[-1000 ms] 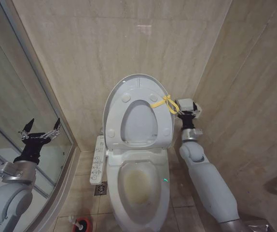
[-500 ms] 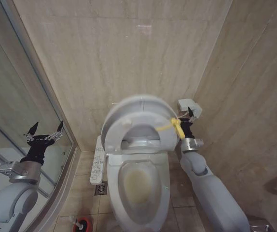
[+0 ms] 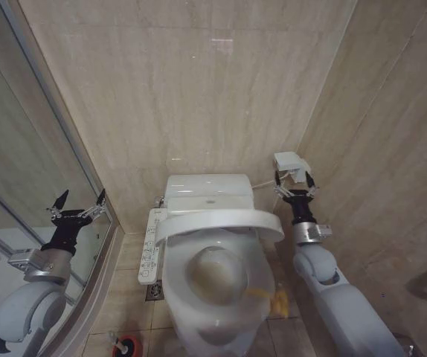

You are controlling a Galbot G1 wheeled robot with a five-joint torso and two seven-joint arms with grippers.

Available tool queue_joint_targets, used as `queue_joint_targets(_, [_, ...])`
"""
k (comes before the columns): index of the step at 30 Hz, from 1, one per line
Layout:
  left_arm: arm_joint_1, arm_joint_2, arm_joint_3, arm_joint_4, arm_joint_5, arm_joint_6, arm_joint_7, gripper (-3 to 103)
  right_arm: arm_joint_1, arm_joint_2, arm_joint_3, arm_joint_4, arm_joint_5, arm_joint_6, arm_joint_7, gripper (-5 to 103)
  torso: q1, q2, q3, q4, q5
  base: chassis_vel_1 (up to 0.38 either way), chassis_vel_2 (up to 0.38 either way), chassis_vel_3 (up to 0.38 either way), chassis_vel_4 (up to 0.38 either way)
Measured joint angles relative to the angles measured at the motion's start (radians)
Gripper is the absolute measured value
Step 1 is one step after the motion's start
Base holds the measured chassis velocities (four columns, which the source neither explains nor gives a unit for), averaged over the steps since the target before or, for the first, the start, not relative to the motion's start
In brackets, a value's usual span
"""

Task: Open the toilet lid, clean the toilet bowl with a toilet brush, close the toilet lid, and flush.

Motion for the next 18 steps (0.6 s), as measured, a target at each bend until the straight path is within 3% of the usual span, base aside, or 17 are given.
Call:
queue_joint_targets(6, [-0.009, 0.002, 0.01, 0.004, -0.004, 0.0, 0.001, 100, -0.114, -0.026, 0.039, 0.084, -0.009, 0.001, 0.013, 100, 0.0, 0.0, 0.0, 0.0, -0.0001, 0.0, 0.0, 0.0, 0.0])
queue_joint_targets(18, [-0.017, 0.007, 0.053, -0.009, -0.045, 0.005, -0.017, 100, -0.373, 0.046, 0.107, 0.31, -0.053, 0.024, 0.013, 100, 0.0, 0.0, 0.0, 0.0, -0.0002, 0.0, 0.0, 0.0, 0.0])
